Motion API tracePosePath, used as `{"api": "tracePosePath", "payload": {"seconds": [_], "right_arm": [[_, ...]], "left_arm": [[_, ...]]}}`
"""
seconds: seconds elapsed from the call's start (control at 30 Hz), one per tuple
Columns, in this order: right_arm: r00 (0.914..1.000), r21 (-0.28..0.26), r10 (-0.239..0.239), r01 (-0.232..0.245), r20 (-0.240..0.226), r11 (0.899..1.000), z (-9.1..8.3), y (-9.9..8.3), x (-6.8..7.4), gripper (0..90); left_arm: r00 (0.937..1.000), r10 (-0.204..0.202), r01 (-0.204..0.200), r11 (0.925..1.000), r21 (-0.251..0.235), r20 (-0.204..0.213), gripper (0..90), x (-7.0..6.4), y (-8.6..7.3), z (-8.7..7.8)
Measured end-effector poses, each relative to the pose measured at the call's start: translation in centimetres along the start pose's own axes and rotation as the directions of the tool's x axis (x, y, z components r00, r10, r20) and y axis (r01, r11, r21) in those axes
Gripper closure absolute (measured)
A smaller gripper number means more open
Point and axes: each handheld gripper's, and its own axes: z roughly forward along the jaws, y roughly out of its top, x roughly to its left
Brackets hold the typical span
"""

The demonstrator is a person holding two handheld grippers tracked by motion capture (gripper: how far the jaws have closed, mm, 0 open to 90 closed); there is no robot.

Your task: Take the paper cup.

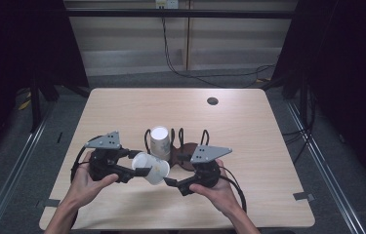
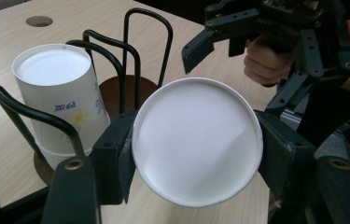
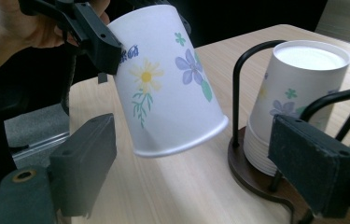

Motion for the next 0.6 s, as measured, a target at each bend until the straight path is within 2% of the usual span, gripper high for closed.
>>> {"api": "tracePosePath", "payload": {"seconds": [0.1, 0.33, 0.53, 0.6], "right_arm": [[0.9999, 0.001, -0.010, 0.010, -0.006, 1.000, 0.5, -0.2, 0.1, 15.4], [0.9995, 0.015, -0.014, 0.015, -0.029, 1.000, 1.3, -0.9, 0.3, 15.2], [0.9990, 0.031, -0.036, 0.036, -0.028, 0.999, 1.6, -1.1, 0.3, 15.0], [0.9984, 0.028, -0.031, 0.033, -0.047, 0.999, 1.7, -1.2, 0.3, 16.0]], "left_arm": [[0.9997, -0.013, 0.013, 0.9999, -0.007, 0.022, 36.3, 0.1, 0.1, 0.3], [0.9986, 0.002, -0.003, 0.9999, 0.010, 0.052, 36.3, -0.5, 0.6, 1.3], [0.9985, 0.005, -0.005, 0.9999, 0.015, 0.054, 36.3, -0.9, 0.7, 1.9], [0.9984, 0.005, -0.006, 0.9999, 0.009, 0.057, 36.3, -1.0, 0.8, 1.9]]}}
